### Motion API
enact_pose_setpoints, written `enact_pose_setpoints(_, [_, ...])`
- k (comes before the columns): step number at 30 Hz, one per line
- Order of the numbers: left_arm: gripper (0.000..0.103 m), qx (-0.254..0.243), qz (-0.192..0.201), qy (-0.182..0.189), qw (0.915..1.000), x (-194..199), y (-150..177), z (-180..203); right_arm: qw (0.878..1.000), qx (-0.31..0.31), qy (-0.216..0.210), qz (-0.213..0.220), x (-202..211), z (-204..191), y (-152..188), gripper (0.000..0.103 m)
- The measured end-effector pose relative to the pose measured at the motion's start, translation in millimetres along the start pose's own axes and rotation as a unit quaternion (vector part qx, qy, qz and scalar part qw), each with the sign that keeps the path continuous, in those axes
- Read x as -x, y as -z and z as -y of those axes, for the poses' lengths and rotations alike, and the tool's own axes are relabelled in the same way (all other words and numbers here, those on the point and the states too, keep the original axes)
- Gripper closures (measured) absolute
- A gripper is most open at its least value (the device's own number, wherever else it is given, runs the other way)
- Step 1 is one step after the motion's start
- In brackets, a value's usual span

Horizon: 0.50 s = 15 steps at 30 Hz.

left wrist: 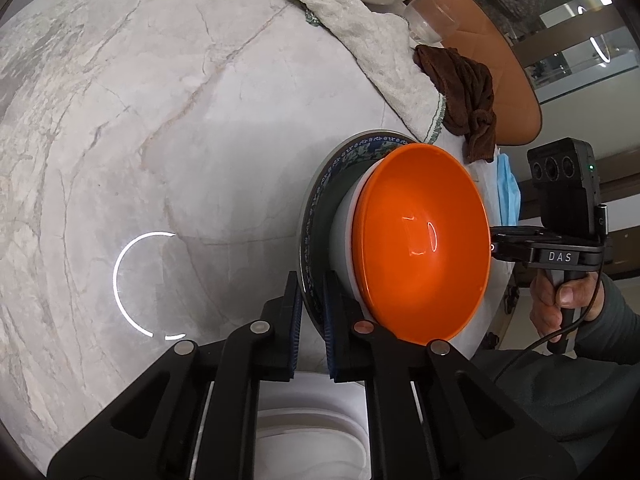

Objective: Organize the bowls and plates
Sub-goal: 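Lift the nested bowls with both tools and lower them onto the plate stack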

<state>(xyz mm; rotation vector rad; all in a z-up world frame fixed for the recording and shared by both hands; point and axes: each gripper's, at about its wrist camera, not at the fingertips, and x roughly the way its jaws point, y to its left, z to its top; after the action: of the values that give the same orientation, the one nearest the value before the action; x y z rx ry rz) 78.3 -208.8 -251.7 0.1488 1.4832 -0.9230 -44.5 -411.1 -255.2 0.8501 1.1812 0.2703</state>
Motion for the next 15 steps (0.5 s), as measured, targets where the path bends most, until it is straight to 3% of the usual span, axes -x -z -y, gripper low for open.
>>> enact_pose_setpoints(15, [0.096, 0.043, 0.023, -0.008, 0.9988, 39, 20, 10, 1.0, 0.014, 0.011, -0.018, 7, -24, -11, 0.091])
